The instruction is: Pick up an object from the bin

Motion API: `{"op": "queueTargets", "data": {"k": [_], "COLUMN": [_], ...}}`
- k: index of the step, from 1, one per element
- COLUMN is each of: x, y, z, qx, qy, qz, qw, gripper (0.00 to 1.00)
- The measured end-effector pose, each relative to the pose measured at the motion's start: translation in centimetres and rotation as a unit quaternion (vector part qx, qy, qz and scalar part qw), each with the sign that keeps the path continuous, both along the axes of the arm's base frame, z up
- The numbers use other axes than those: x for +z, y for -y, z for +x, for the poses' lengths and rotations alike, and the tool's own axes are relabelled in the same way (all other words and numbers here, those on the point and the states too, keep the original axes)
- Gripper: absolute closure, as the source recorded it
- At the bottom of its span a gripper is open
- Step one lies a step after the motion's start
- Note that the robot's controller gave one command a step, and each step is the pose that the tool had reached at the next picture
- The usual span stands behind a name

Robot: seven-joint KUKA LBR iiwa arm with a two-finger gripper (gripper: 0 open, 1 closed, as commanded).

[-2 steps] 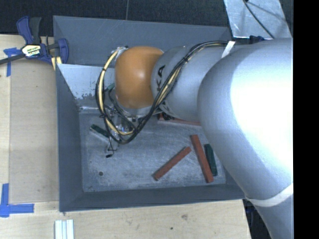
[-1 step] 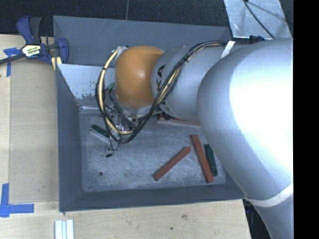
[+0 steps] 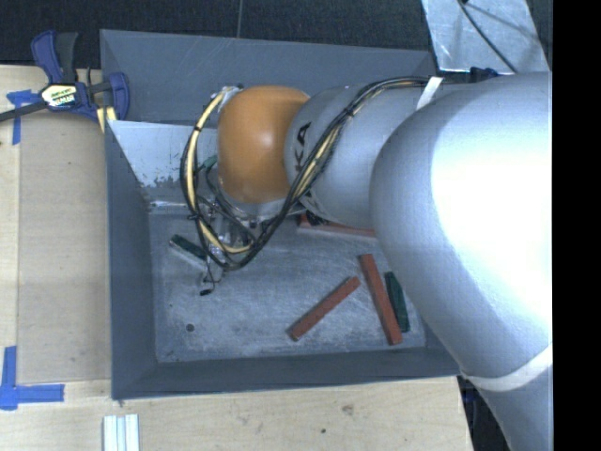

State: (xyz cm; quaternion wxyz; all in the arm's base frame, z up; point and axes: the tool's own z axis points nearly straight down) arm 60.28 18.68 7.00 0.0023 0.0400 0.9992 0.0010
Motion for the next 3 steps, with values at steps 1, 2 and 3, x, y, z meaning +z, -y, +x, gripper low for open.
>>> {"op": "queueTargets", "data": {"k": [1, 2, 3], "x": [0.0, 0.1, 10.3], "y": [0.1, 0.0, 0.1], "z": [0.1, 0.2, 0.5], "qx": [-0.001, -0.002, -0.003], "qy": [0.0008, 0.0015, 0.0033], "qz": [0.0, 0.001, 0.001], "qw": [1.0, 1.0, 1.0], "gripper": [0.0, 1.0, 1.0]}}
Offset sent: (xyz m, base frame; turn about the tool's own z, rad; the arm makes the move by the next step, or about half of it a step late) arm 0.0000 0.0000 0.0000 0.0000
